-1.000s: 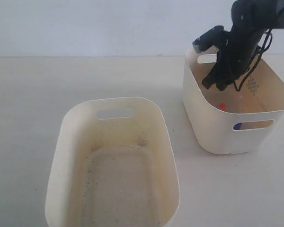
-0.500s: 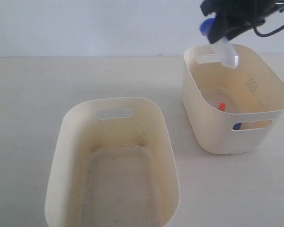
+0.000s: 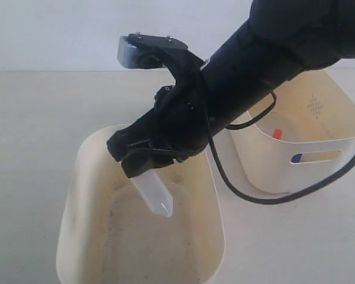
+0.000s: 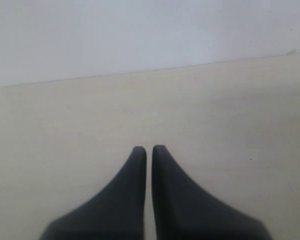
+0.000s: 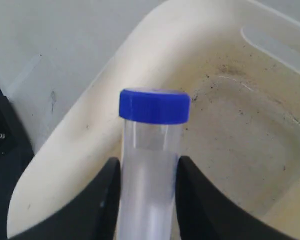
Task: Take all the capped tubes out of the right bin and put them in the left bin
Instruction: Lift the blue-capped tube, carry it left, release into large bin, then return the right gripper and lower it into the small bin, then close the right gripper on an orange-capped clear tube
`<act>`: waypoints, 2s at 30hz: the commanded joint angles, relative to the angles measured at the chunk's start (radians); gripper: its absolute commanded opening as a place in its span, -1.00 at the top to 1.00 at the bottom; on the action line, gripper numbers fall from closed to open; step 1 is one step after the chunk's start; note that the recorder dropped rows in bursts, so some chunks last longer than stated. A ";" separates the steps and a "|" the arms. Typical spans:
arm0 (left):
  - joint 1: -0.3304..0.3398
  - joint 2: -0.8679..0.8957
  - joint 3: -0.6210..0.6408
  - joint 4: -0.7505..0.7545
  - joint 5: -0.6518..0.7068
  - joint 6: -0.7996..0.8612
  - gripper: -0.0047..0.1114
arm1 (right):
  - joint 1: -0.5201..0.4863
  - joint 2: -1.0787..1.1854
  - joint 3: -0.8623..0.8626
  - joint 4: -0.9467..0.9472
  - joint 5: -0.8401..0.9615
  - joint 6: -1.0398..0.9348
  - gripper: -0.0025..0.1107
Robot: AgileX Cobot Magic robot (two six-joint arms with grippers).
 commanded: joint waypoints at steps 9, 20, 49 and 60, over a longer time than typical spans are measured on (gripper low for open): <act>0.001 -0.002 -0.004 -0.007 -0.015 -0.012 0.84 | -0.290 0.061 -0.373 -0.356 0.200 0.145 0.82; 0.001 -0.002 -0.004 -0.007 -0.015 -0.012 0.84 | -0.557 0.402 -0.602 -0.366 0.434 -0.028 0.36; 0.001 -0.002 -0.004 -0.007 -0.015 -0.012 0.84 | -0.596 0.522 -0.602 -0.323 0.455 -0.480 0.36; 0.001 -0.002 -0.004 -0.007 -0.015 -0.012 0.84 | -0.573 0.588 -0.602 -0.412 0.430 -0.444 0.08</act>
